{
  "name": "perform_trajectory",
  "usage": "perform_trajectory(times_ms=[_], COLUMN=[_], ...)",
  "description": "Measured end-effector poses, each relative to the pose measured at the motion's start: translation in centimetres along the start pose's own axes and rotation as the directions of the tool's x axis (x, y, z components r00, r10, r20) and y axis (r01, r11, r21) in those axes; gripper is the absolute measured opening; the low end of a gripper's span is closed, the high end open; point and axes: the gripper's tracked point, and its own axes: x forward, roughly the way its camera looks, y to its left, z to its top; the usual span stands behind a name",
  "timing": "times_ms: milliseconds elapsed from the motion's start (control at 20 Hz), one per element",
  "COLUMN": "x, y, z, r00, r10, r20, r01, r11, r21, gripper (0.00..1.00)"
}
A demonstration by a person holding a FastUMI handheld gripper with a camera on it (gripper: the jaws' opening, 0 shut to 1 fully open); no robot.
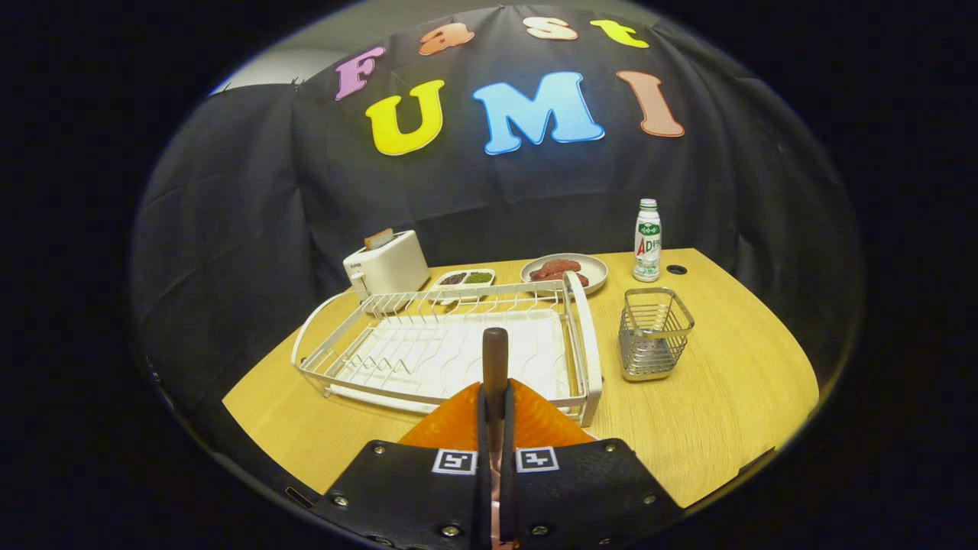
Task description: Take the plate from the dish rack, then take the spoon from the basket and place it into the plate.
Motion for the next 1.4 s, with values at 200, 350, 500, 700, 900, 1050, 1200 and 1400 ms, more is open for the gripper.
perform_trajectory(times_ms=[200,350,500,700,900,1050,1200,1400], x=[0.0,-1.1,-2.6,-5.2,-7.1,-8.2,-9.3,-10.5], y=[0.4,0.2,-0.4,-2.1,-3.9,-5.5,-8.2,-12.2], z=[-0.8,-0.2,1.4,3.5,5.4,6.4,7.3,8.3], r00=[0.999,0.999,0.999,0.997,0.991,0.986,0.976,0.963], r10=[0.022,0.043,0.039,0.009,-0.023,-0.054,-0.107,-0.161], r20=[-0.024,-0.02,0.02,0.077,0.129,0.155,0.189,0.215], r01=[-0.022,-0.044,-0.038,-0.002,0.038,0.072,0.13,0.185], r11=[1.0,0.999,0.998,0.996,0.993,0.991,0.985,0.978], r21=[-0.002,-0.018,-0.051,-0.094,-0.115,-0.115,-0.115,-0.096], gripper=[0.05,0.15,0.28,0.33,0.34,0.34,0.34,0.35])
